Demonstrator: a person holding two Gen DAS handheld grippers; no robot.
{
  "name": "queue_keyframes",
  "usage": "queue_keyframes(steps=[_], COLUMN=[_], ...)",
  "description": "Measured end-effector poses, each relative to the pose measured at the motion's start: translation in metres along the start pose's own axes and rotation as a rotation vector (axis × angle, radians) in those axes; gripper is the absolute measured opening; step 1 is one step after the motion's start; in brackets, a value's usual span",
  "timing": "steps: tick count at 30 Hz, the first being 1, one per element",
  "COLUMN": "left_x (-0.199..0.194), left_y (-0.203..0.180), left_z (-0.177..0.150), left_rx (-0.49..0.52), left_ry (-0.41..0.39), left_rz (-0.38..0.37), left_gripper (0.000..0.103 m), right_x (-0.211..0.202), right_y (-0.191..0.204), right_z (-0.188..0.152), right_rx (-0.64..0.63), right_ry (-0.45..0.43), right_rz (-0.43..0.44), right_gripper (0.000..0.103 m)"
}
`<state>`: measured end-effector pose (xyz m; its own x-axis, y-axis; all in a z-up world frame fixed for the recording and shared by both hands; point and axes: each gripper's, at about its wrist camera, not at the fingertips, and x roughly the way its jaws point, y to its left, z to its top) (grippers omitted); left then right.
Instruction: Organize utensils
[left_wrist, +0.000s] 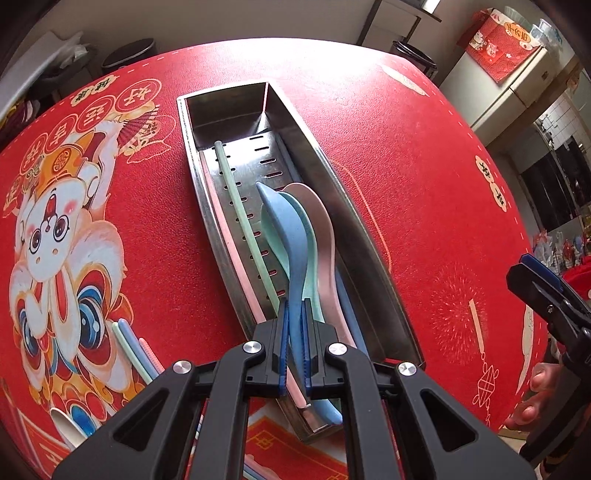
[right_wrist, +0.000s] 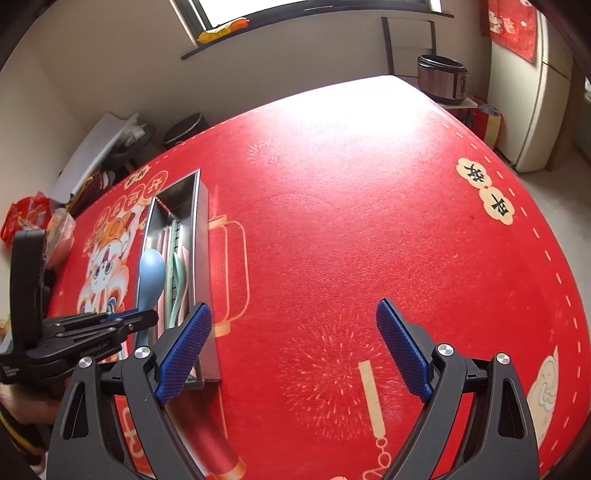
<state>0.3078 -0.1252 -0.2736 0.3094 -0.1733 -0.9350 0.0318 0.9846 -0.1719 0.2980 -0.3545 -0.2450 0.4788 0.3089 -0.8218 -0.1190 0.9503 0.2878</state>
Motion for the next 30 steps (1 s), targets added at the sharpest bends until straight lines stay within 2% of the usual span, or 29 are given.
queue_keyframes(steps=[12,17,22,27,28,30], left_x=[0.014,0.009,-0.009,-0.041,-0.046,-0.058], left_y=[-0.004,-0.001,0.004,0.012,0.012,0.017], left_z=[0.004,0.007,0.006,-0.001,-0.003,-0.01], left_rx=[0.006,-0.003,-0.001,0.002,0.0,-0.005], left_ry=[0.036,0.017,-0.03,-0.112,-0.128,-0.154], left_rz=[0.011,-0.04,-0.064,-0.079,-0.078,-0.063], left_gripper=[0.006,0.009,0.027,0.065,0.069,0.083], right_x=[-0.002,-0.004,-0.008,-0.011,-0.011,-0.01], right_y=[-0.001,-0.003,0.004,0.017,0.02,0.027], right_z=[-0.004,-0.006,-0.008,-0.013,-0.014,-0.017], right_rx=[0.006,0.015,0.009,0.008,0.008,0.007], right_ry=[0.002,0.002,-0.007,-0.022,-0.02,-0.013], right_rz=[0.0,-0.012,-0.003,0.015,0.021,0.035], right_gripper=[0.087,0.087,0.087,0.087,0.087,0.087])
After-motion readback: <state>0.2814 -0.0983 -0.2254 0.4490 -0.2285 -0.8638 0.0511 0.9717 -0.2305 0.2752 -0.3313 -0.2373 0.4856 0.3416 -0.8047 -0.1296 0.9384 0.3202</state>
